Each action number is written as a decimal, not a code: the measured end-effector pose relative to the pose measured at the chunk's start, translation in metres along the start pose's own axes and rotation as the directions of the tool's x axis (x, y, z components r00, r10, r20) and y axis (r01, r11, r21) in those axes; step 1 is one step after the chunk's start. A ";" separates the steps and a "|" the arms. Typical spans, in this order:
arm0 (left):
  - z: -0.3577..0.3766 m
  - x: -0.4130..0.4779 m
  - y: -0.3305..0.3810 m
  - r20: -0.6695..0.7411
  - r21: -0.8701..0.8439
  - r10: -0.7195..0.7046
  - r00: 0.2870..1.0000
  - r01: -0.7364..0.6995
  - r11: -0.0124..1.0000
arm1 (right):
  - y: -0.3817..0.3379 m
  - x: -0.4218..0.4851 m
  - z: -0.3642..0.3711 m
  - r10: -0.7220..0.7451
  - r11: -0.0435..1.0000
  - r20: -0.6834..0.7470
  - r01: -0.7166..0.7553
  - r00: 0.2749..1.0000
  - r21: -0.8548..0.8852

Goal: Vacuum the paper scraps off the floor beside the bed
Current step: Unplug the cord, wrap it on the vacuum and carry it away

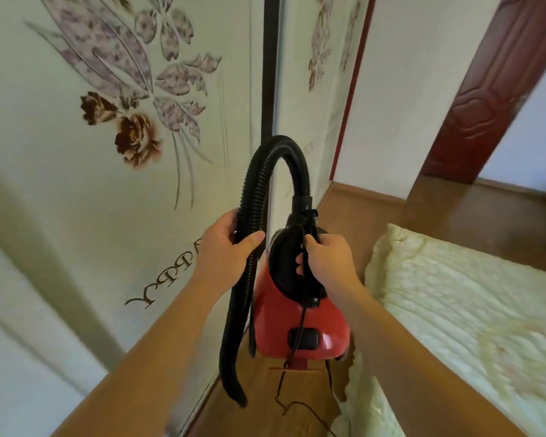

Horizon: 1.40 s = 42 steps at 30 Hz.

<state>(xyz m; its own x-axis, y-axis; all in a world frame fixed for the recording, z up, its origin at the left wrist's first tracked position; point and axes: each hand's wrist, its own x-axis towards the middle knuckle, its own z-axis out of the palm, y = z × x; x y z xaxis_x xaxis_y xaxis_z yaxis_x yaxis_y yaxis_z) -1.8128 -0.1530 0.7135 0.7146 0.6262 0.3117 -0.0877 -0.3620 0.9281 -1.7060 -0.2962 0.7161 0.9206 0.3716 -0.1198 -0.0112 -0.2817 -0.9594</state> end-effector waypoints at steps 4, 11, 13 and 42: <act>0.021 0.056 -0.011 0.130 -0.075 0.040 0.991 -0.031 0.997 | -0.002 0.034 -0.003 0.030 0.999 -0.117 -0.028 0.993 0.015; 0.099 0.140 -0.019 0.278 -0.152 0.120 0.953 -0.080 0.985 | -0.006 0.108 -0.042 0.112 0.991 -0.279 -0.085 0.954 0.108; 0.118 0.156 -0.023 0.306 -0.162 0.128 0.944 -0.080 0.983 | -0.005 0.128 -0.053 0.135 0.984 -0.291 -0.094 0.947 0.151; 0.427 0.541 -0.120 0.416 -0.246 0.099 0.904 0.007 0.969 | 0.002 0.592 -0.189 0.197 0.980 -0.398 -0.184 0.896 0.070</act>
<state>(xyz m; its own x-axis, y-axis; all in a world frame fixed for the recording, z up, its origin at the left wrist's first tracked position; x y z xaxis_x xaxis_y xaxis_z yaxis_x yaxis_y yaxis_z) -1.1192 -0.0649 0.6838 0.9261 0.2428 0.2888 -0.2505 -0.1766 0.9519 -1.0869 -0.2440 0.6910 0.9781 -0.0741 -0.1947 -0.2079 -0.2828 -0.9364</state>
